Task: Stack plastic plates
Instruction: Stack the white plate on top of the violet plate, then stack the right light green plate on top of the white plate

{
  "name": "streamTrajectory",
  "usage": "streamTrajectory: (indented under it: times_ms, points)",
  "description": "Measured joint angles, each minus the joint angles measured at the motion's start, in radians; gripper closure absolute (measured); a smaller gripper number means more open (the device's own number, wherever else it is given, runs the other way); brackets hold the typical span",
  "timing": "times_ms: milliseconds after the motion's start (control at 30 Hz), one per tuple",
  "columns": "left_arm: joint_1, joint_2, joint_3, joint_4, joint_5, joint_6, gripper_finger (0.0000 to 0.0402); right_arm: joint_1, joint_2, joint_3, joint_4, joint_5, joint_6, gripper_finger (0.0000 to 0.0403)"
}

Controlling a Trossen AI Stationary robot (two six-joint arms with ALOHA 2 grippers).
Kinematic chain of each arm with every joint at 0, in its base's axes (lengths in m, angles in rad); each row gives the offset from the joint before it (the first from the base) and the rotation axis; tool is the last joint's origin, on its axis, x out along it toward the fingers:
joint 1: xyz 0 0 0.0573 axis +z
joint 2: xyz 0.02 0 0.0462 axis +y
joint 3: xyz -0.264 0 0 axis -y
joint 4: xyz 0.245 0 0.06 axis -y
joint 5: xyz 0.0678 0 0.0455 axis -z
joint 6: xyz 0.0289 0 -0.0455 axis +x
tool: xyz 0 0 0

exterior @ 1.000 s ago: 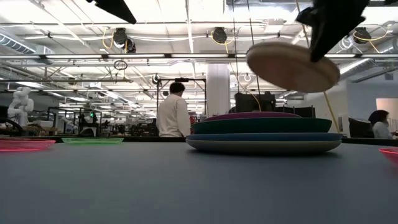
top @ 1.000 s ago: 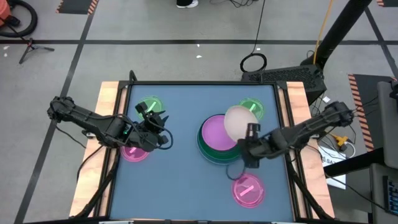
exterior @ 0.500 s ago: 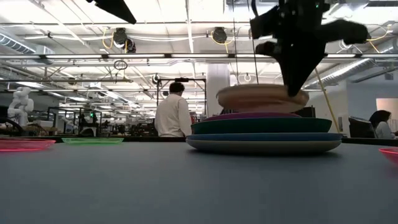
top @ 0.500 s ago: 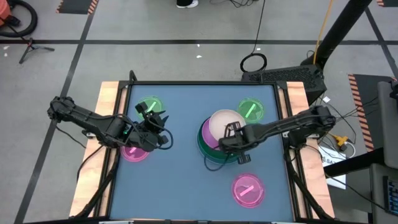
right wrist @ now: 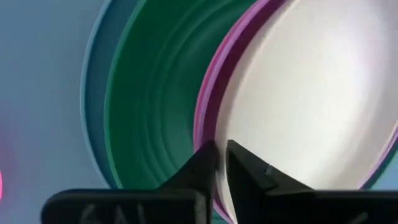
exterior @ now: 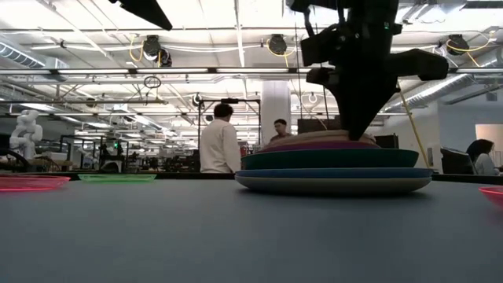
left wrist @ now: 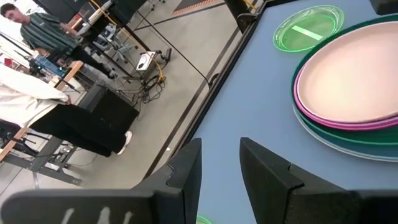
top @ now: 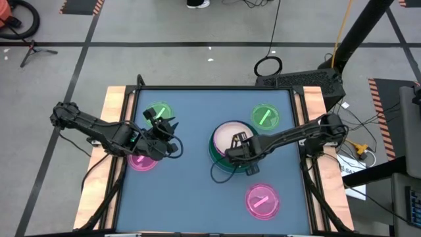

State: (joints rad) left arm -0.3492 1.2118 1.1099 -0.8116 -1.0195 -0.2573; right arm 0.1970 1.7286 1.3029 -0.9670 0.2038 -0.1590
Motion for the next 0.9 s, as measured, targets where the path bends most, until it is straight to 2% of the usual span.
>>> streamTrajectory:
  times_ms: [267, 600, 767, 900]
  points:
    - [0.0, 0.0, 0.0, 0.0, 0.0, 0.0, 0.0286, 0.001, -0.006, 0.0, -0.01, 0.002, 0.075, 0.0325]
    - [0.0, 0.0, 0.0, 0.0, 0.0, 0.015, 0.0286, 0.008, -0.027, 0.001, -0.038, -0.002, 0.26, 0.0316]
    - [0.002, 0.0, 0.0, 0.0, 0.0, 0.048, 0.0286, 0.008, -0.036, 0.001, -0.081, -0.125, 0.441, 0.0316]
    - [0.002, 0.0, 0.0, 0.002, 0.0, 0.083, 0.0286, 0.013, -0.045, 0.001, -0.111, -0.297, 0.595, 0.0316]
